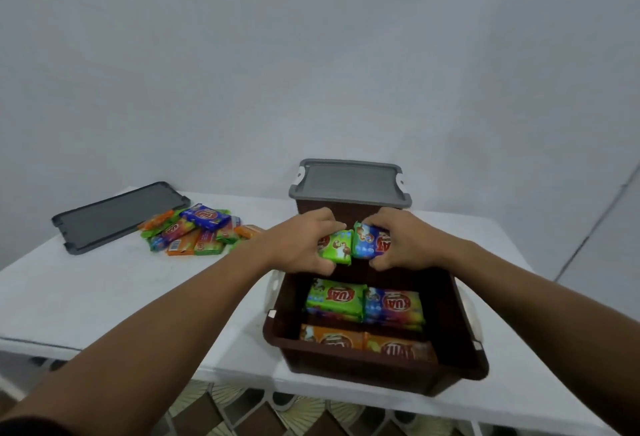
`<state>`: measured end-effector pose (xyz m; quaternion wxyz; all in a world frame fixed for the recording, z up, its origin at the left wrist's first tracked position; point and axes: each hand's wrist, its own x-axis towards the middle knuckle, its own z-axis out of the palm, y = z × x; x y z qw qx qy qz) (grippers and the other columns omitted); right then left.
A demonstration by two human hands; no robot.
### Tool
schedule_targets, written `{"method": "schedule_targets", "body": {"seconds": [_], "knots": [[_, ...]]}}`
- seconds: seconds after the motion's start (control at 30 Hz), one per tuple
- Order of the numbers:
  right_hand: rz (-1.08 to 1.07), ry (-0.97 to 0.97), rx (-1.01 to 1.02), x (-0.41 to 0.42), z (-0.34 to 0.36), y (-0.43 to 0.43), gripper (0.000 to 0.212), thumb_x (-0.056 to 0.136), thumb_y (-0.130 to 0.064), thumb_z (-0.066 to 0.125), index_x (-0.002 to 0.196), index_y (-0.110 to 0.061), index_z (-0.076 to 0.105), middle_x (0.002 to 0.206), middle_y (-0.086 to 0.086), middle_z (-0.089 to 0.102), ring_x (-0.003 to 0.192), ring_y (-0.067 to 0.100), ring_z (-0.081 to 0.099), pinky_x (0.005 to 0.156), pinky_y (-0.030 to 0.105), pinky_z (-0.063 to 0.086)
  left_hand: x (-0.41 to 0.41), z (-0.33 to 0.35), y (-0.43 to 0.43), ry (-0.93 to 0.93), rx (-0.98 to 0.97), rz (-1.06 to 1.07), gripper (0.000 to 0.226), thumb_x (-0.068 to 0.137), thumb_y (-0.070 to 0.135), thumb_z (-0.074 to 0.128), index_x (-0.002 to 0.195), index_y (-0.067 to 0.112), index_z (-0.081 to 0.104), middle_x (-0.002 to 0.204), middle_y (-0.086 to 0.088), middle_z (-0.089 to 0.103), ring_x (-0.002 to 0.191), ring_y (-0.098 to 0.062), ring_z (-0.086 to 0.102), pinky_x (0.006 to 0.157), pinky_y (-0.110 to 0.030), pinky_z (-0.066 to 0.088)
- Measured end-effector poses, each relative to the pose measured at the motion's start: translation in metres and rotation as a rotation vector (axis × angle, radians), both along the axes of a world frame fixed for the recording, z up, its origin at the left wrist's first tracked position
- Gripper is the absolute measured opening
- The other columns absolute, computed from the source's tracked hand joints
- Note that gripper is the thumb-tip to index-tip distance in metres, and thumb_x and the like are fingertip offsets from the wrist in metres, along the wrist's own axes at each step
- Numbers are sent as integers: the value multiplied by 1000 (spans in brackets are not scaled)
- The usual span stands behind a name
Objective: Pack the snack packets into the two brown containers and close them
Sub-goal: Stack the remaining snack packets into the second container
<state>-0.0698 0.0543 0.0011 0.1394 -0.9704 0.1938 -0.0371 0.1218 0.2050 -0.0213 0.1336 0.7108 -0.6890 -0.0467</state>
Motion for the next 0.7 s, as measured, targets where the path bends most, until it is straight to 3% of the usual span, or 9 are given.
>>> {"method": "schedule_targets", "body": {"seconds": [0.1, 0.27, 0.47, 0.6, 0.7], "knots": [[-17, 46, 9, -22, -20, 2, 77, 67, -45, 83, 134, -21, 55, 111, -5, 49, 98, 12, 52, 86, 28, 48, -24, -10, -11, -64, 91, -64, 79, 76, 47, 75, 147, 27, 47, 123, 8, 44, 106, -14, 53, 89, -31, 46], [-52, 127, 48, -33, -52, 10, 74, 67, -41, 84, 131, -28, 50, 118, -7, 53, 102, 12, 55, 88, 28, 51, -41, -26, -20, -205, 241, -76, 77, 80, 47, 75, 148, 23, 48, 128, 2, 49, 114, -21, 55, 96, -35, 45], [-55, 219, -55, -33, -70, 15, 60, 69, -38, 86, 107, -28, 41, 113, -2, 60, 96, 18, 62, 83, 35, 56, -52, -35, -24, -327, 261, -36, 75, 82, 48, 74, 148, 24, 48, 135, 1, 52, 123, -21, 49, 104, -41, 40], [-17, 284, -115, -31, -73, 19, 61, 74, -40, 83, 120, -27, 45, 123, -2, 60, 108, 20, 61, 88, 34, 54, -54, -47, -23, -419, 315, -43, 71, 81, 56, 72, 142, 26, 53, 135, 0, 55, 123, -22, 39, 104, -45, 33], [1, 294, -163, -31, -73, 19, 66, 74, -43, 83, 127, -27, 47, 124, -2, 59, 111, 20, 60, 89, 35, 53, -55, -50, -23, -435, 318, -40, 75, 80, 57, 74, 144, 25, 51, 137, -1, 54, 123, -22, 39, 102, -43, 37]]}}
